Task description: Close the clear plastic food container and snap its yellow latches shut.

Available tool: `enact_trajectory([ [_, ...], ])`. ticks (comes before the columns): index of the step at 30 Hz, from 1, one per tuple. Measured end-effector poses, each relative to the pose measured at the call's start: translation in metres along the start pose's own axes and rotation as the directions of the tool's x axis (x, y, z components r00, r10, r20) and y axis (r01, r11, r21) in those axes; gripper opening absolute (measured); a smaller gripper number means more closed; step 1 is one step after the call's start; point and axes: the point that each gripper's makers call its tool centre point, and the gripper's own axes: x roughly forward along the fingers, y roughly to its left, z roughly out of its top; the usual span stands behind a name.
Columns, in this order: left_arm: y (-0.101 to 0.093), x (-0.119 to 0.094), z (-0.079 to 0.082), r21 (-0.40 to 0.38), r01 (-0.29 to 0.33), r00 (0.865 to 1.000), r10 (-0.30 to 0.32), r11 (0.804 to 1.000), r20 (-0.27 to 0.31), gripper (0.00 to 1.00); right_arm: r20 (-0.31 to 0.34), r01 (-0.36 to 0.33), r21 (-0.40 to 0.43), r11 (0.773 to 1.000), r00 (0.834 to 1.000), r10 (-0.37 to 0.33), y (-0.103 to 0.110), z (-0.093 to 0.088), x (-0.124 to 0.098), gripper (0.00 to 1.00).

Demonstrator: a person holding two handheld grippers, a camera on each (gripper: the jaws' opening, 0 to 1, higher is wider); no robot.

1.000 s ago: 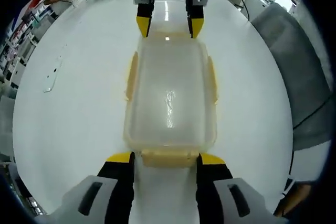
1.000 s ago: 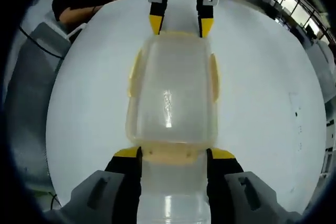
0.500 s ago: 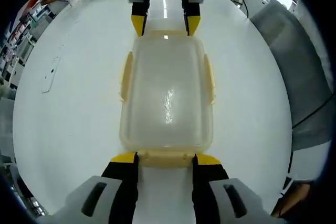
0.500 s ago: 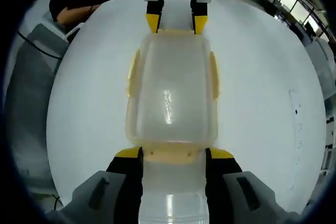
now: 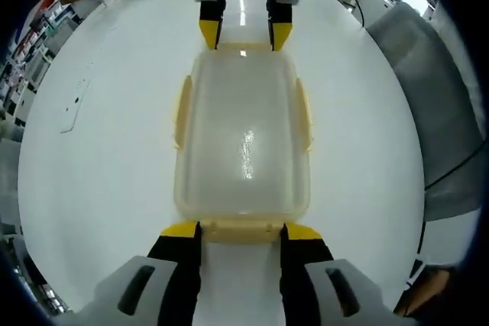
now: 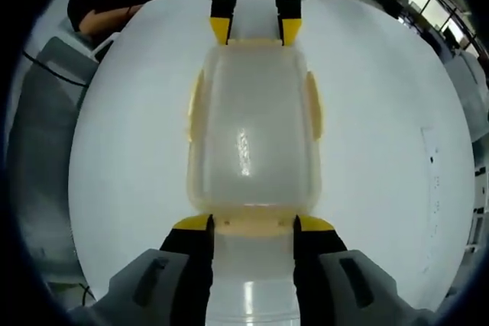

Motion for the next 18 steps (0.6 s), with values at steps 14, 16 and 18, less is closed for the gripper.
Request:
enact_trajectory([
  [14, -0.0029, 0.0023, -0.0001, -0.01, -0.005, 0.999, 0.004, 1.0, -0.038, 0.33, -0.026, -0.005, -0.001, 1.0, 1.0, 0.005, 0.0007, -0.0007, 0.0014, 0.37],
  [16, -0.0037, 0.0025, 0.0, -0.019, -0.007, 0.999, 0.006, 1.0, -0.045, 0.33, -0.029, -0.004, 0.001, 1.0, 1.0, 0.005, 0.0015, -0.0004, 0.0017, 0.36],
  [18, -0.0038, 0.003, 0.0001, -0.013, -0.004, 0.999, 0.003, 1.0, -0.054, 0.33, -0.036, -0.007, -0.002, 1.0, 0.999, 0.006, 0.0017, -0.0001, 0.0017, 0.36],
])
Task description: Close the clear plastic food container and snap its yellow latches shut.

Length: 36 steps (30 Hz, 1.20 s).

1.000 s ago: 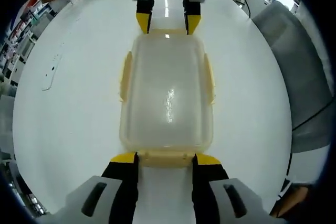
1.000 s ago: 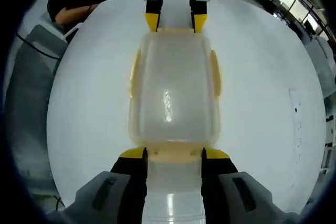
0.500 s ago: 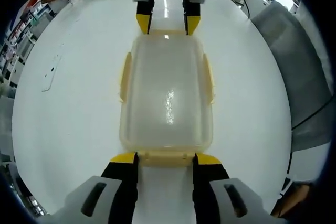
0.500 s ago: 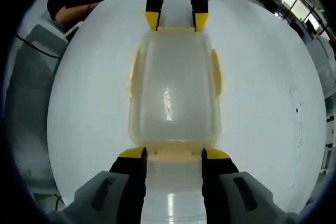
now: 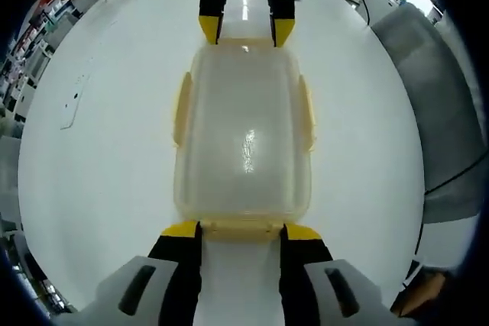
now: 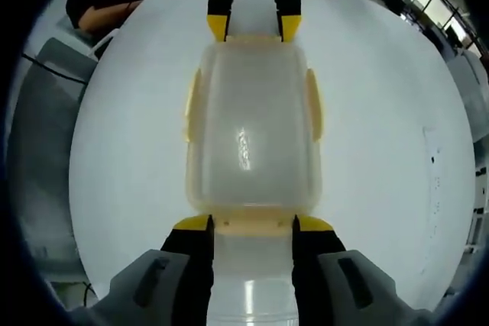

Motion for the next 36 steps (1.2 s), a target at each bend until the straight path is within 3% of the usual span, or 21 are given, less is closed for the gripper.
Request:
enact_trajectory([
  [8, -0.001, 0.0, -0.001, -0.005, 0.003, 1.0, -0.003, 1.0, 0.0, 0.33, 0.006, 0.003, -0.003, 1.0, 1.0, -0.003, -0.001, -0.001, -0.001, 0.36],
  [13, -0.005, -0.001, -0.001, -0.034, 0.018, 0.999, -0.02, 0.999, -0.037, 0.33, 0.04, -0.011, 0.001, 1.0, 0.999, 0.011, -0.001, -0.001, -0.002, 0.36],
  [17, -0.008, -0.012, 0.0, -0.04, 0.016, 0.999, -0.017, 0.999, -0.038, 0.33, 0.047, -0.016, -0.022, 1.0, 0.999, 0.017, -0.001, 0.001, -0.003, 0.36],
  [26, -0.019, -0.036, -0.003, -0.074, -0.004, 0.998, -0.001, 0.997, -0.059, 0.33, 0.121, -0.027, -0.051, 0.998, 0.992, 0.033, 0.002, 0.015, -0.027, 0.36],
  [32, -0.027, -0.051, 0.006, -0.095, -0.016, 0.999, 0.011, 0.995, -0.053, 0.33, 0.147, -0.015, -0.076, 0.997, 0.989, 0.026, 0.009, 0.015, -0.05, 0.36],
  [36, -0.033, -0.061, 0.016, -0.117, -0.017, 1.0, 0.015, 0.993, -0.017, 0.33, 0.159, -0.006, -0.089, 0.996, 0.987, 0.02, 0.013, 0.009, -0.064, 0.36],
])
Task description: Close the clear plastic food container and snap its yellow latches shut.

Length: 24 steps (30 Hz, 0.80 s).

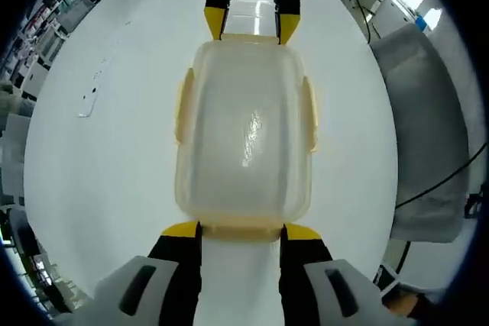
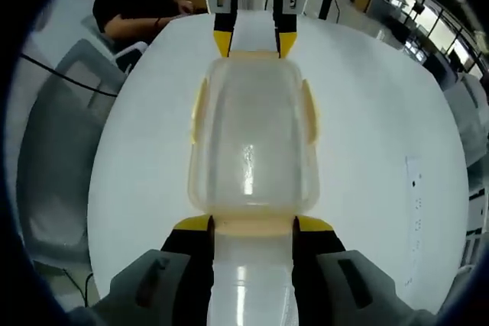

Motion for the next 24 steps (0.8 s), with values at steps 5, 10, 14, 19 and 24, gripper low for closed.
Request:
enact_trajectory([
  [5, -0.008, -0.008, 0.012, -0.007, -0.013, 1.0, 0.013, 1.0, -0.003, 0.33, 0.016, 0.009, -0.014, 1.0, 1.0, -0.009, 0.006, -0.003, -0.016, 0.36],
  [10, -0.012, -0.017, 0.028, -0.014, -0.021, 1.0, 0.021, 1.0, 0.002, 0.33, 0.026, 0.01, -0.024, 1.0, 1.0, -0.009, 0.008, -0.012, -0.027, 0.36],
  [14, -0.011, -0.019, 0.044, -0.004, -0.034, 0.999, 0.034, 0.999, -0.008, 0.33, 0.035, 0.025, -0.024, 0.999, 0.999, -0.024, 0.008, -0.023, -0.04, 0.36],
  [19, -0.008, -0.016, 0.071, 0.003, -0.035, 0.999, 0.035, 0.999, 0.012, 0.33, 0.025, 0.032, -0.013, 0.999, 0.999, -0.031, 0.002, -0.047, -0.052, 0.36],
  [24, -0.005, -0.01, 0.099, 0.018, -0.033, 0.999, 0.032, 0.999, 0.021, 0.33, 0.016, 0.041, -0.004, 0.999, 0.999, -0.041, 0.001, -0.071, -0.067, 0.36],
])
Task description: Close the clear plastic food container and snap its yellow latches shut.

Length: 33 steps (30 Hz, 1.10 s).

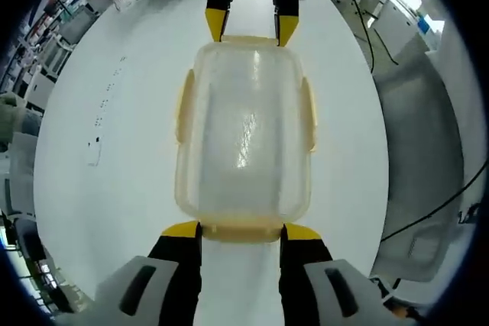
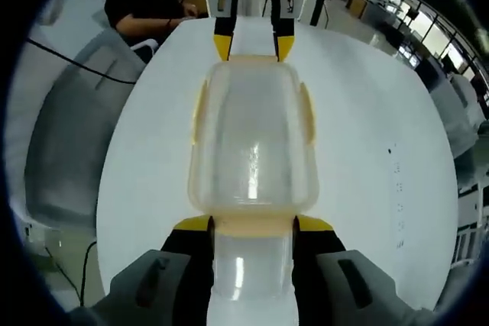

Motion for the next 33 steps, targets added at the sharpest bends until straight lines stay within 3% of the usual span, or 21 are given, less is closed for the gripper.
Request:
enact_trajectory([
  [14, 0.004, 0.022, 0.066, 0.031, 0.015, 1.0, -0.016, 0.999, 0.016, 0.33, -0.015, 0.013, 0.042, 0.999, 1.0, -0.013, 0.001, -0.066, -0.024, 0.36],
  [25, 0.002, 0.04, 0.107, 0.056, 0.026, 1.0, -0.026, 0.998, 0.011, 0.33, -0.023, 0.023, 0.062, 0.998, 1.0, -0.021, 0.005, -0.108, -0.035, 0.36],
  [33, 0.002, 0.05, 0.125, 0.076, 0.032, 0.999, -0.032, 0.997, -0.003, 0.33, -0.028, 0.029, 0.082, 0.996, 0.999, -0.027, 0.009, -0.128, -0.038, 0.36],
])
